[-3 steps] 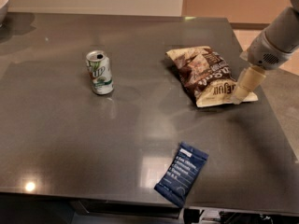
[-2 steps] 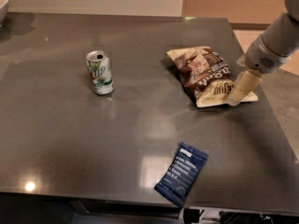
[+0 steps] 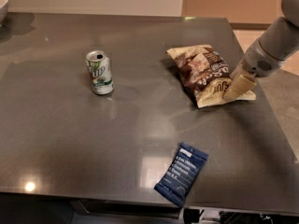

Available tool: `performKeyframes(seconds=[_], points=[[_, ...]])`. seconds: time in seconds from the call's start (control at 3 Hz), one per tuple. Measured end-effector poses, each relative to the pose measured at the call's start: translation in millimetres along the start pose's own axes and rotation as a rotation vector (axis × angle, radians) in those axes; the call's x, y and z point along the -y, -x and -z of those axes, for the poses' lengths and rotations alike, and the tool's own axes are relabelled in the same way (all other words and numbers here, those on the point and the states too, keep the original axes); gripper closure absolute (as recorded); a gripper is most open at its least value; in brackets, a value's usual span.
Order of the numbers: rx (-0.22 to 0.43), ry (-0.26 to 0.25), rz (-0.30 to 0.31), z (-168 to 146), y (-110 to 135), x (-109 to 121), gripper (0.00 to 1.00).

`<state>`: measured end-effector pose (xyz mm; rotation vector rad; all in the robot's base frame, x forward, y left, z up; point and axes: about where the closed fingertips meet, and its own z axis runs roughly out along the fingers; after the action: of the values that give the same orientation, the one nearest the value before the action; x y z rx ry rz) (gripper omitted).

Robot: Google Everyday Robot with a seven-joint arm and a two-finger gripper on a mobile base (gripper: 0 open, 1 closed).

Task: Move brown chip bag near rxbar blueberry

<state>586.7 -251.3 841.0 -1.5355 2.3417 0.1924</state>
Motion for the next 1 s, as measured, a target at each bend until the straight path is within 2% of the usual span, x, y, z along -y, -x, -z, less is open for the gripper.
performKeyframes(seconds=[0.67, 1.0], points=[[0.038, 0.060, 0.055, 19.7, 14.8, -20.2, 0.93], [0.060, 0.106, 0.098, 35.6, 20.6, -36.9, 1.00]])
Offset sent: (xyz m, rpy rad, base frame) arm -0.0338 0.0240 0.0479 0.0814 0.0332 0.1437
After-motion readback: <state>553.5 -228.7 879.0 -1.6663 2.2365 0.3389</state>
